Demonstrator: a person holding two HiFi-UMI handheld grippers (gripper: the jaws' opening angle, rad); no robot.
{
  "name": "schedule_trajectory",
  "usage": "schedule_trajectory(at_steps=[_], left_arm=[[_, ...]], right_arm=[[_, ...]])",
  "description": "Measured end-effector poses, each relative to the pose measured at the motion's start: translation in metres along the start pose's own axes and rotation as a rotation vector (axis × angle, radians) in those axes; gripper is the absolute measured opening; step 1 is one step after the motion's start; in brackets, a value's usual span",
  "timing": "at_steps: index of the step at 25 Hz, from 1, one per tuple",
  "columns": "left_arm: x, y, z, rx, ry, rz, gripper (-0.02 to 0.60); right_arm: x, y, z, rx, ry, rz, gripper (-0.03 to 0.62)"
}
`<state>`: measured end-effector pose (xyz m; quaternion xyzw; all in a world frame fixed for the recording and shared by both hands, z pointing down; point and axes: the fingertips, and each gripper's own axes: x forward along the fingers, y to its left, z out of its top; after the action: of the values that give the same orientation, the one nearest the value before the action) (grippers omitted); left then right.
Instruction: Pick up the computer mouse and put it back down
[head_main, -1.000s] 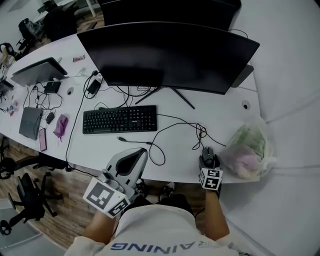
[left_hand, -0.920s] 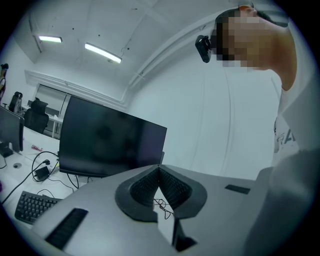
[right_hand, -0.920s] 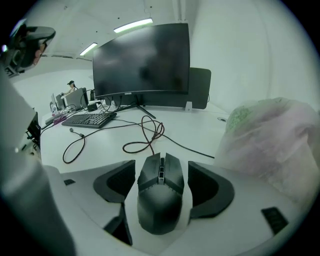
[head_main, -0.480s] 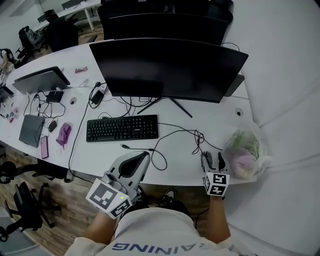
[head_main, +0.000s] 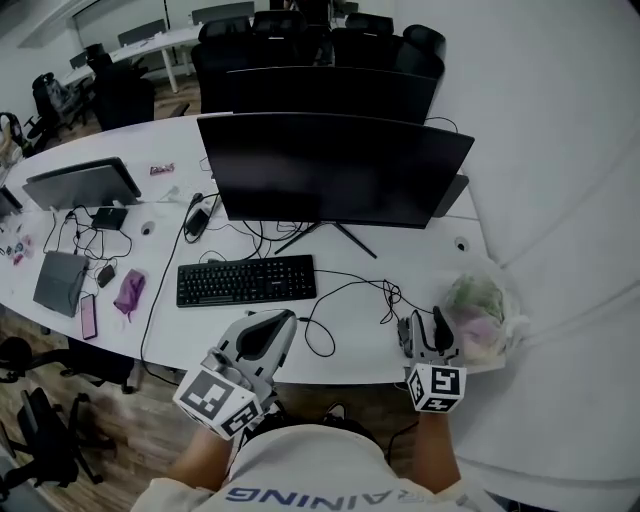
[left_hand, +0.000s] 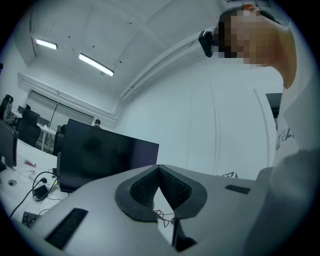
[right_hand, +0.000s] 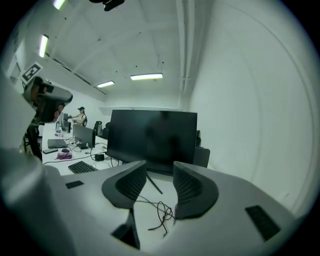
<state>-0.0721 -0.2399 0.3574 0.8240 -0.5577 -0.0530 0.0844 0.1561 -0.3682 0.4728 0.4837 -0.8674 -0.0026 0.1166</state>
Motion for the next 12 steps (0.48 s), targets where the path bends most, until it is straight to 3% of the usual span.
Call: schedule_trajectory(at_steps=[5, 12], left_arm=[[-0.009, 0.006, 0.010, 0.004, -0.043, -0.010, 0.005], [-0.015, 0.008, 0.025, 0.027, -0.079, -0.046, 0.005]], right_arm=[[-0.018, 0.015, 0.056, 0.027, -0.126, 0.003, 0.075], [-0.052, 0.051, 0.118, -0.072, -0.240, 0.036, 0.034]])
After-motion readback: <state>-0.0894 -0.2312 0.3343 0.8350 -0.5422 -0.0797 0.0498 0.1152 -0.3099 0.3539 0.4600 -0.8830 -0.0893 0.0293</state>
